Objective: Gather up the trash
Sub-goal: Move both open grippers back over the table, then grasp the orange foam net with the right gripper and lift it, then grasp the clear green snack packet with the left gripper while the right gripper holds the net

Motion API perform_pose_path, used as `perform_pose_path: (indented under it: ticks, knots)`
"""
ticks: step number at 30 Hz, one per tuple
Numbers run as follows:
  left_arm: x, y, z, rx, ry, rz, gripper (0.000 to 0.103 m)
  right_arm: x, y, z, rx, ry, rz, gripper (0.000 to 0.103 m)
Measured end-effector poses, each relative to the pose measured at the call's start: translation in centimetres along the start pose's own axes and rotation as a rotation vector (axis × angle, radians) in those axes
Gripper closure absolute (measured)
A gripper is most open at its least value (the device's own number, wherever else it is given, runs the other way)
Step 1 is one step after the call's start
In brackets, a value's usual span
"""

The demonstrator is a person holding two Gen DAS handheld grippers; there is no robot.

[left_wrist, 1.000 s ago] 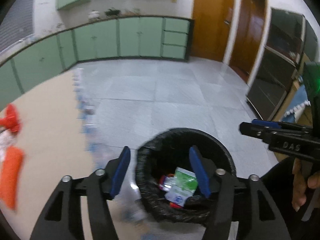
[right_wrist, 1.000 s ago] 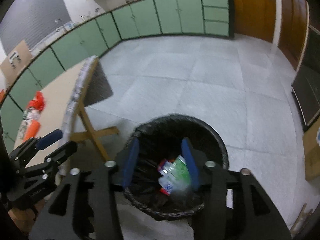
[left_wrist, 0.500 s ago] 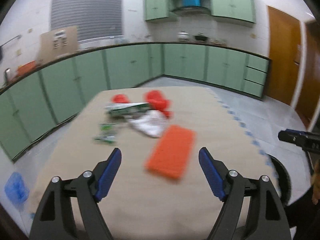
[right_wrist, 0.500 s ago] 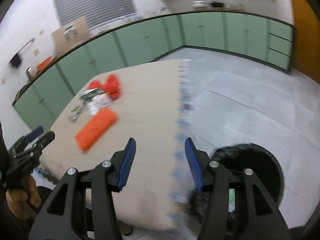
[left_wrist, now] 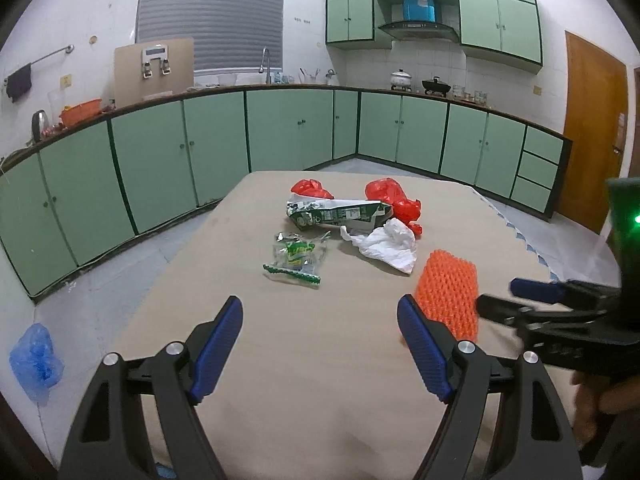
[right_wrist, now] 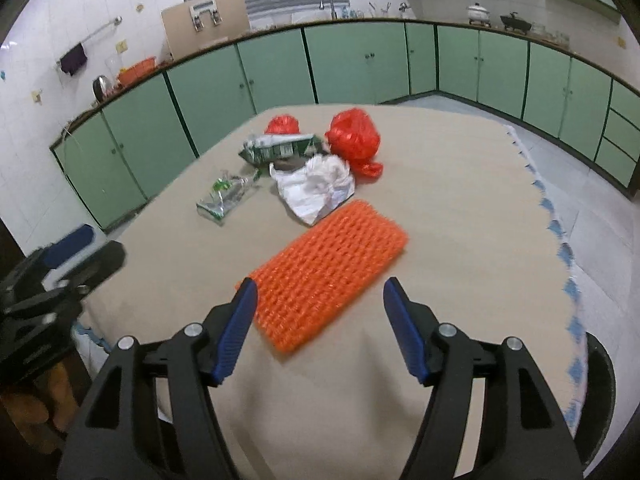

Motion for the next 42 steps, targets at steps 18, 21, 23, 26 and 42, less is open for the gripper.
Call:
perform_pose_path:
  ticks: [18, 21, 23, 26, 42]
  knots:
    - [0.2, -2.5, 0.7, -0.031, 0.013, 0.031, 0.025, -0.3, -4.1, 0.4, -0.095, 0.027, -0.068, 0.094]
    - [0.4, -2.9, 0.4, -0.034, 0.019, 0.035, 0.025, 0.5, -3.4, -0.6, -0.066, 0.010, -0.064, 0.094]
    - [0.5, -3.3, 0.1, -0.036, 0.021, 0.034, 0.025, 1.2, -2.8, -1.4, -0.041, -0.001, -0.059, 0.094]
    - [0.8, -4.1, -0.3, -0.040, 0.026, 0.038, 0.025, 2.6, -2.5, -2.7, -0.010, -0.018, -0.045, 0.094]
    - [0.9, -11.4, -2.6, -0.119, -0.021, -0.004, 0.025, 7.2, -5.9, -8.3, 0.043, -0.065, -0.024, 0.094]
Point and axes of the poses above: each gripper's, at about its wrist camera, not at the fingertips, and y roughly against the way its jaws point, x to its right, z to its underside, the point moved 5 cm from there along -y, roughly the way its jaws point, and after that the axes turned 7 degrees about -z, right-handed, at the moved point
